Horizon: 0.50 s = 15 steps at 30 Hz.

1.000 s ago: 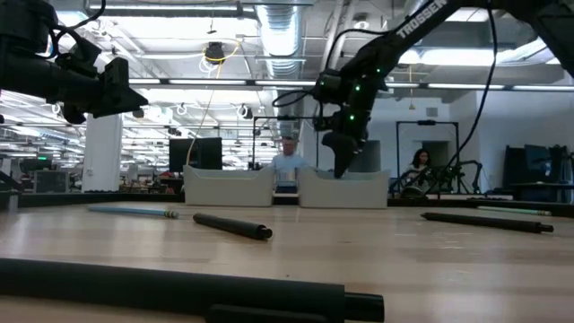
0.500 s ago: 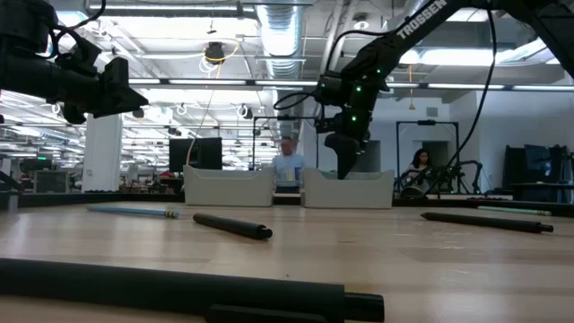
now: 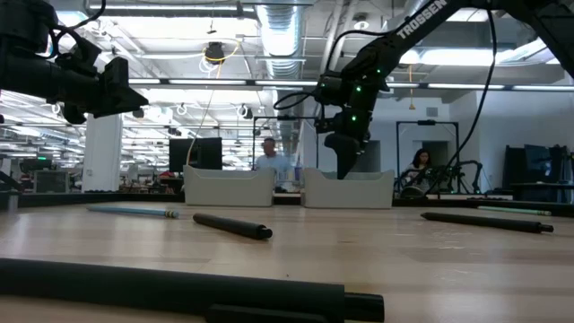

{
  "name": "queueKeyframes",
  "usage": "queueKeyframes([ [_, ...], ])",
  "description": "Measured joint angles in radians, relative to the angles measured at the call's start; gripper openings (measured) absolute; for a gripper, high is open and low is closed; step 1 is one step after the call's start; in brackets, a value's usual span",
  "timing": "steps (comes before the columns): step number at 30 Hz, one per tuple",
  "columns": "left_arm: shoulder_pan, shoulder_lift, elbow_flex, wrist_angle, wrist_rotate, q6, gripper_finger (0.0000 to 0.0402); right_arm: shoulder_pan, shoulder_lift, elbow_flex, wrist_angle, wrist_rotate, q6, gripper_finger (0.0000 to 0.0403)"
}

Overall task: Sort pens & pencils
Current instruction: Put the bottom light green pencil into the right gray bin, then put the top right black pen into the left gray bin

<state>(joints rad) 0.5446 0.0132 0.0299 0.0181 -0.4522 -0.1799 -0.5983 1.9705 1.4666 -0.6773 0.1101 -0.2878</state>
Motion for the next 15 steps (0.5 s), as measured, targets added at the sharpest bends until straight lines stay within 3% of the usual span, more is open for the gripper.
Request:
queueKeyframes([
  [8,0.0,0.0,0.0,0.0,0.0,0.0,0.0126,0.0,-0.022,0.0,-0.003,0.007,0.085,0.0072],
  [15,0.0,0.0,0.0,0.0,0.0,0.0,0.0126,-0.011,-0.117,0.0,-0.037,0.006,0.214,0.0072],
])
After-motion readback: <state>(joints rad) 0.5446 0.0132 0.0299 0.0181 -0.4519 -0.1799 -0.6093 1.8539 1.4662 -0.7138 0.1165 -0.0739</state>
